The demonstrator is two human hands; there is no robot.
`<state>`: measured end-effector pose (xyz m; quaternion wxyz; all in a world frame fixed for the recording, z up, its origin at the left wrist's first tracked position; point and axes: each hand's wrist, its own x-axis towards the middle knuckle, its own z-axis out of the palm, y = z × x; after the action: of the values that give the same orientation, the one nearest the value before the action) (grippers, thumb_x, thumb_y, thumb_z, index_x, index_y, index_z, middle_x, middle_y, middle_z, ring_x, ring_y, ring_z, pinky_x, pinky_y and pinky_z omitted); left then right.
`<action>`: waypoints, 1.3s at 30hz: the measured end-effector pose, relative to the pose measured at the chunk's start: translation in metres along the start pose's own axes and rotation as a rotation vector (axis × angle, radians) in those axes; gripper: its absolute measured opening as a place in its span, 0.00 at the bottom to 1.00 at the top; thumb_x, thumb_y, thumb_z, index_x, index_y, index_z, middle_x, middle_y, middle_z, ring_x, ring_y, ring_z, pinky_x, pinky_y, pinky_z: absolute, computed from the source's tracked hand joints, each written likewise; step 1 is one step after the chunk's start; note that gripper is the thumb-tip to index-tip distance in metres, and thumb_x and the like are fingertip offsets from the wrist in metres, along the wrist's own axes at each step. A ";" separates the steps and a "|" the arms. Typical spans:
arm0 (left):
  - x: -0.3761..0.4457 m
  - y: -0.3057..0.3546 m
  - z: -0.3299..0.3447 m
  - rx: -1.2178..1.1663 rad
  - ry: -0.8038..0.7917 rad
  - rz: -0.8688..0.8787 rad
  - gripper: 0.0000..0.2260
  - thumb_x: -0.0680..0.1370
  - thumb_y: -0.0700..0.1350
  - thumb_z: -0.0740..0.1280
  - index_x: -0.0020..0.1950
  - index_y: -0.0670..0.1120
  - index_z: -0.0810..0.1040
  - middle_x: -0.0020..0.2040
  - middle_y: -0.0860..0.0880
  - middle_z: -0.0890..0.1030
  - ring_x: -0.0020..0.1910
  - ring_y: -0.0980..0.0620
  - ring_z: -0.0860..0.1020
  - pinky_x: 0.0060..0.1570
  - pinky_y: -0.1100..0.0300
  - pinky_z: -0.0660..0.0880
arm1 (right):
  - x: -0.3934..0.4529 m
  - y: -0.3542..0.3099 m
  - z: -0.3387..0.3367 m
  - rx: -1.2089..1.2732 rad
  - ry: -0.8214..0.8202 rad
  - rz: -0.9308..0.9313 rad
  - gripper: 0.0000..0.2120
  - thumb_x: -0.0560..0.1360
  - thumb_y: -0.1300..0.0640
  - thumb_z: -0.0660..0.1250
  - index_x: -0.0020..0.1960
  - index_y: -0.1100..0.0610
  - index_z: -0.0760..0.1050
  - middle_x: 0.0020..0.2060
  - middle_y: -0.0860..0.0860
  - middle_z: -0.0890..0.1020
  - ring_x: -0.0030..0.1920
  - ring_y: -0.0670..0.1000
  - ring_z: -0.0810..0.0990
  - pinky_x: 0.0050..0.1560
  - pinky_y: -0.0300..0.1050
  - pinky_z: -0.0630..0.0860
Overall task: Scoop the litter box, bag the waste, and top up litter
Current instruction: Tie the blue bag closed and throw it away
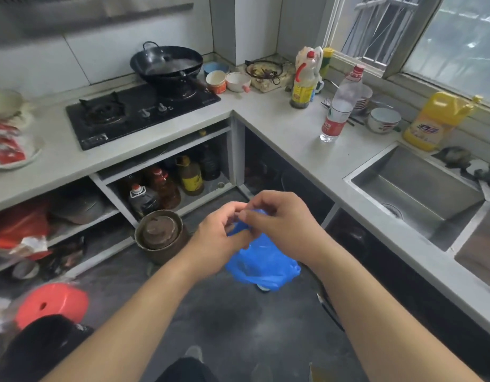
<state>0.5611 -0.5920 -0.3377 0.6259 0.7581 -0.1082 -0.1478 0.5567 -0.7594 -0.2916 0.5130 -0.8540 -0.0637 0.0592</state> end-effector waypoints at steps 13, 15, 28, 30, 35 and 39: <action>0.042 -0.024 -0.091 -0.253 0.043 -0.082 0.08 0.80 0.48 0.66 0.52 0.46 0.70 0.38 0.41 0.81 0.33 0.45 0.75 0.40 0.49 0.73 | 0.074 -0.016 0.061 0.059 0.073 0.182 0.03 0.76 0.54 0.72 0.44 0.52 0.82 0.38 0.49 0.86 0.38 0.48 0.83 0.44 0.50 0.80; 0.052 -0.028 -0.115 -0.294 0.054 -0.102 0.09 0.80 0.46 0.66 0.51 0.45 0.67 0.38 0.40 0.81 0.33 0.44 0.75 0.40 0.48 0.72 | 0.088 -0.022 0.079 0.049 0.136 0.232 0.04 0.75 0.55 0.70 0.42 0.52 0.80 0.38 0.52 0.85 0.36 0.49 0.79 0.41 0.54 0.79; 0.086 -0.032 -0.225 -0.437 -0.046 -0.089 0.07 0.80 0.34 0.59 0.50 0.40 0.76 0.46 0.41 0.83 0.43 0.44 0.81 0.44 0.52 0.77 | 0.130 -0.057 0.164 0.091 0.112 0.203 0.13 0.72 0.55 0.75 0.42 0.56 0.70 0.34 0.49 0.73 0.34 0.47 0.67 0.35 0.46 0.66; 0.089 -0.031 -0.229 -0.449 -0.079 -0.090 0.07 0.79 0.35 0.60 0.49 0.42 0.77 0.48 0.40 0.83 0.45 0.43 0.81 0.47 0.50 0.77 | 0.135 -0.061 0.167 0.029 0.195 0.197 0.14 0.72 0.56 0.75 0.40 0.55 0.69 0.31 0.45 0.70 0.32 0.46 0.65 0.32 0.43 0.65; 0.089 -0.033 -0.241 -0.337 -0.126 -0.094 0.10 0.75 0.36 0.65 0.52 0.47 0.80 0.49 0.43 0.84 0.47 0.42 0.82 0.48 0.48 0.79 | 0.144 -0.063 0.164 -0.057 0.305 0.206 0.11 0.74 0.58 0.70 0.40 0.51 0.67 0.30 0.44 0.69 0.31 0.44 0.65 0.31 0.38 0.66; 0.089 -0.032 -0.249 -0.172 -0.263 -0.065 0.11 0.74 0.45 0.75 0.56 0.51 0.80 0.45 0.46 0.84 0.45 0.48 0.83 0.49 0.52 0.80 | 0.146 -0.070 0.158 -0.067 0.297 0.154 0.08 0.75 0.57 0.70 0.42 0.50 0.71 0.32 0.46 0.73 0.32 0.44 0.68 0.33 0.38 0.67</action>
<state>0.7326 -0.3886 -0.3337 0.6639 0.6787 -0.1515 -0.2749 0.6707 -0.5646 -0.3085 0.4819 -0.8724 0.0763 -0.0308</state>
